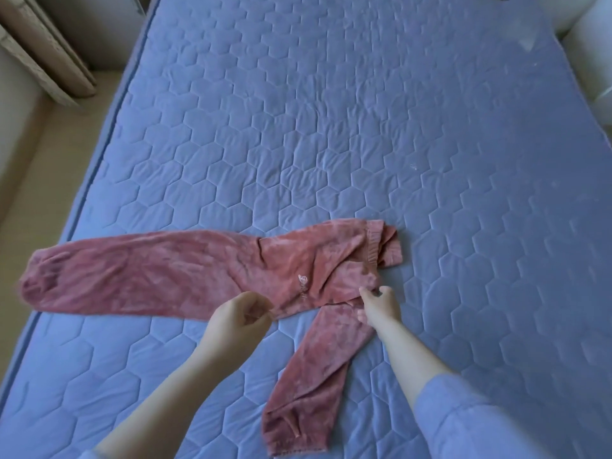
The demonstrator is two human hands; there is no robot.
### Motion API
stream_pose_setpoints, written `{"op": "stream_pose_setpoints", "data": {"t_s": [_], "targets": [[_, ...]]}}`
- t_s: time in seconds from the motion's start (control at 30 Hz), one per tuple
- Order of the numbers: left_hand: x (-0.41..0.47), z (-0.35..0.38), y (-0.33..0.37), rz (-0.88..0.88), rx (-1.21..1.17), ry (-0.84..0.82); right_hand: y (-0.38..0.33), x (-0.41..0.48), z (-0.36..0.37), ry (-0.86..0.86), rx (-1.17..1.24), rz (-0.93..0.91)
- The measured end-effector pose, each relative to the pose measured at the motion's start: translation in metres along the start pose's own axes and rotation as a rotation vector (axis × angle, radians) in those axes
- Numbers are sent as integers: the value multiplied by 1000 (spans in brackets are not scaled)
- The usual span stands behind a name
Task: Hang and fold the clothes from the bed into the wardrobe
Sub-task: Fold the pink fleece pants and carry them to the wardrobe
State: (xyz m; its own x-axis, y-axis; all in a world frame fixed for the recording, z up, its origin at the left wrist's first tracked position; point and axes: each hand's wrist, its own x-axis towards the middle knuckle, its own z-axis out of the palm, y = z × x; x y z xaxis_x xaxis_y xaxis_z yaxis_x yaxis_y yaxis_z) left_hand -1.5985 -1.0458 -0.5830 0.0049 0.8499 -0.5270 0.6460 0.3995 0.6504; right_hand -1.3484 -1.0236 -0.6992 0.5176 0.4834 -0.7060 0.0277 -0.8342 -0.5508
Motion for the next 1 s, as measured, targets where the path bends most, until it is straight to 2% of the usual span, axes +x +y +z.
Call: {"op": "stream_pose_setpoints", "data": {"t_s": [0.07,0.13,0.2,0.3,0.4,0.5,0.63,0.7,0.8,1.0], "targets": [[15,3,-7,-3,15,-10,0,15,14,-10,165,113],[28,5,-14,-3,31,-19,-3,30,26,-61,494,267],[37,8,-19,4,47,-27,-7,42,34,-36,678,317],[46,10,-24,15,65,-38,-8,54,38,-17,733,357],[51,9,-26,18,61,-39,-2,59,40,0,610,347],[53,8,-25,20,61,-40,3,51,40,4,329,84],[45,1,-17,32,57,-39,-3,9,18,48,75,-367],[37,-6,-9,42,45,-35,-15,-17,0,-26,40,-569],[22,-22,7,70,23,-7,-45,-57,-25,-113,19,-770],[-17,-75,54,163,-23,84,-131,-149,-67,-183,157,-956]]}}
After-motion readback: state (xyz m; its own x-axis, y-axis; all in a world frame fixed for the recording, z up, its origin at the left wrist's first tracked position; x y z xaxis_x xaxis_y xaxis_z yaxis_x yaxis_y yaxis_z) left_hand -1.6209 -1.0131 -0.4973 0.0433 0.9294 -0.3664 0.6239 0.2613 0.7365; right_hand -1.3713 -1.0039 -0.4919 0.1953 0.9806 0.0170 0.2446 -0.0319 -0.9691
